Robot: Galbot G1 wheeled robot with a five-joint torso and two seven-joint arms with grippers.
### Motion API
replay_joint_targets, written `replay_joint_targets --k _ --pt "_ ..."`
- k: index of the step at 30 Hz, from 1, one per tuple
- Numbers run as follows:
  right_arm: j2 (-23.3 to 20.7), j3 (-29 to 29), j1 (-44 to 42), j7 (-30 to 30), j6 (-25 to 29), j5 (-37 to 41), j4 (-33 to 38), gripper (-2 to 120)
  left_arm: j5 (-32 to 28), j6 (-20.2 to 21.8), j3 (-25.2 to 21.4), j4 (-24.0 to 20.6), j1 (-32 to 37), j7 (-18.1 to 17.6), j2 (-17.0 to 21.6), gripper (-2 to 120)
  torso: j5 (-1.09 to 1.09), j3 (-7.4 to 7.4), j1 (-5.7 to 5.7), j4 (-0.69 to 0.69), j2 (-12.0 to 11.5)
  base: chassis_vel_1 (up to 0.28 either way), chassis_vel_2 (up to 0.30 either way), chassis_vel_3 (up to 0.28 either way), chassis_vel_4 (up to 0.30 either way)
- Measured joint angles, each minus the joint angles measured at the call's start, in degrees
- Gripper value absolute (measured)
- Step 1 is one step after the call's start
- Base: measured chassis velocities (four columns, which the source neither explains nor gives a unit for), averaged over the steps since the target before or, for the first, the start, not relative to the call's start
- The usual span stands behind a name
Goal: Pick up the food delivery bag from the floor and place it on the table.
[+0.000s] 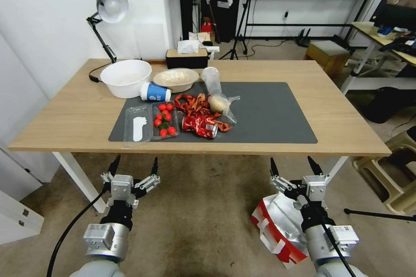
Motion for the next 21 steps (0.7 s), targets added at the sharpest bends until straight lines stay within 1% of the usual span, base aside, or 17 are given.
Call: replay_joint_targets --k 21 --pt "0.0 0.0 0.0 0.0 0.0 0.0 0.0 100 0.0 0.0 0.0 0.0 0.0 0.0 0.0 100 0.00 0.00 0.00 0.00 0.0 0.000 0.000 0.000 0.000"
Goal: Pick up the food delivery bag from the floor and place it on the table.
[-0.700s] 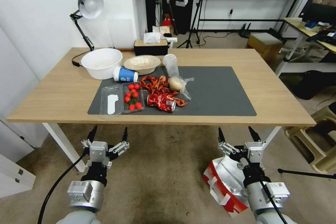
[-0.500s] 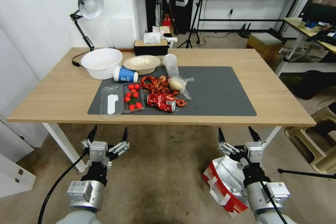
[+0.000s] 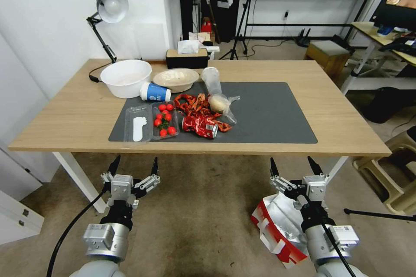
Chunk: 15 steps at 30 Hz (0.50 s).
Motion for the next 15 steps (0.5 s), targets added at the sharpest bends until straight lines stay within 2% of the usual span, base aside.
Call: replay_joint_targets --k 7,9,10,14,15 --pt "-0.2 0.1 -0.1 -0.1 -1.1 0.4 0.3 100 -0.3 0.2 0.0 0.0 0.0 -0.3 0.2 100 0.01 0.00 0.00 0.00 0.0 0.000 0.000 0.000 0.000" --pt "-1.1 0.6 -0.7 -0.6 -5.5 1.9 1.5 100 -3.3 2.7 0.3 -0.4 -0.4 -2.9 1.6 100 0.00 0.00 0.00 0.00 0.0 0.000 0.000 0.000 0.000" --pt "-1.1 0.6 -0.7 -0.6 -5.5 1.9 1.5 100 -3.3 2.7 0.3 -0.4 -0.4 -2.9 1.6 100 0.00 0.00 0.00 0.00 0.0 0.000 0.000 0.000 0.000" --pt "-3.0 1.6 -2.0 -1.7 -14.9 5.2 4.1 100 -11.9 9.8 1.3 -2.1 -1.5 -10.5 5.8 100 0.00 0.00 0.00 0.00 0.0 0.000 0.000 0.000 0.000" --pt "-3.0 1.6 -2.0 -1.7 -14.9 5.2 4.1 100 -11.9 9.8 1.3 -2.1 -1.5 -10.5 5.8 100 0.00 0.00 0.00 0.00 0.0 0.000 0.000 0.000 0.000"
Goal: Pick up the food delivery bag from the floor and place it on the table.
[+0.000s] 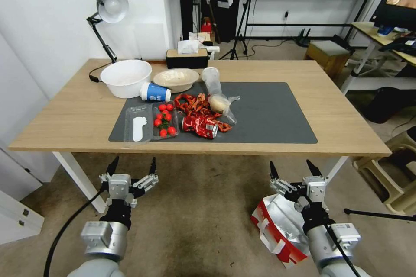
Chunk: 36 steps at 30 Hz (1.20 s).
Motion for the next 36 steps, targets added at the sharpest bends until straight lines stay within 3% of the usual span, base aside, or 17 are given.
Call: replay_joint_targets --k 2,4,6,7,9,30,36 --pt "-0.8 0.4 -0.6 -0.5 -4.0 1.4 1.1 100 -3.7 3.0 0.4 -0.7 -0.5 -3.2 1.8 100 -0.01 0.00 0.00 0.00 0.0 0.000 0.000 0.000 0.000" --pt "-0.9 0.6 -0.7 -0.6 -4.6 1.9 1.3 100 -4.8 4.0 0.5 -0.9 -0.6 -4.2 2.4 100 -0.01 0.00 0.00 0.00 0.0 0.000 0.000 0.000 0.000" --pt "-1.1 0.9 -0.8 -1.0 -5.3 2.9 1.8 100 -10.7 8.9 1.1 -2.1 -1.4 -9.5 5.3 100 0.00 0.00 0.00 0.00 0.0 0.000 0.000 0.000 0.000" --pt "-1.1 0.9 -0.8 -1.0 -5.3 2.9 1.8 100 -10.7 8.9 1.1 -2.1 -1.4 -9.5 5.3 100 0.00 0.00 0.00 0.00 0.0 0.000 0.000 0.000 0.000" --pt "-1.1 0.9 -0.8 -1.0 -5.3 2.9 1.8 100 -14.9 11.1 1.6 -3.0 -1.8 -12.9 7.3 100 -0.01 0.00 0.00 -0.01 0.0 0.000 0.000 0.000 0.000" --pt "-0.8 0.7 -0.8 -0.9 -4.5 2.4 1.7 100 -16.6 6.4 2.3 -2.3 -1.5 -14.6 7.9 100 0.00 0.00 0.00 0.00 0.0 0.000 0.000 0.000 0.000" --pt "-0.8 0.7 -0.8 -1.0 -3.4 2.3 1.4 100 -17.0 6.7 2.2 -2.4 -1.5 -14.7 7.8 100 0.00 -0.02 -0.02 0.00 0.0 0.000 0.000 0.000 0.000"
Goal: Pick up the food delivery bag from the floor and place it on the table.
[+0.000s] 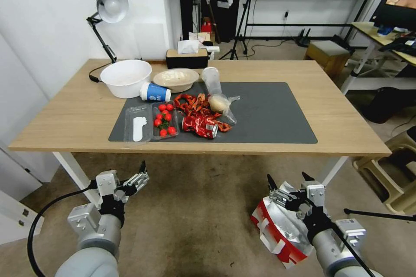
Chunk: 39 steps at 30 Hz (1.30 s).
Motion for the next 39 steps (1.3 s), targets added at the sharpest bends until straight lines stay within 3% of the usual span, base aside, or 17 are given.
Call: replay_joint_targets --k 15,27,31,39 --pt "0.1 0.0 -0.1 -0.1 0.2 -0.2 -0.3 100 -0.7 0.6 0.1 -0.2 -0.1 -0.3 -0.3 100 0.00 -1.15 -0.95 0.00 -2.1 0.000 0.000 0.000 0.000" --pt "0.3 -0.1 -0.1 -0.1 -0.1 -0.3 -0.4 100 -0.6 0.8 0.2 -0.1 -0.1 -0.4 -0.3 100 0.00 -3.26 -2.60 0.00 -5.9 0.000 0.000 0.000 0.000" --pt "0.4 -0.1 -0.2 -0.1 -0.1 -0.3 -0.6 100 -0.3 0.8 0.4 -0.2 0.0 -0.4 -0.5 100 0.00 -4.80 -3.78 0.00 -8.6 0.000 0.000 0.000 0.000" --pt "0.2 -0.1 -0.4 -0.2 -0.1 -0.4 -0.7 100 -0.3 0.7 0.6 0.0 -0.1 -0.4 -0.7 100 0.00 -6.63 -5.12 0.00 -11.7 0.000 0.000 0.000 0.000"
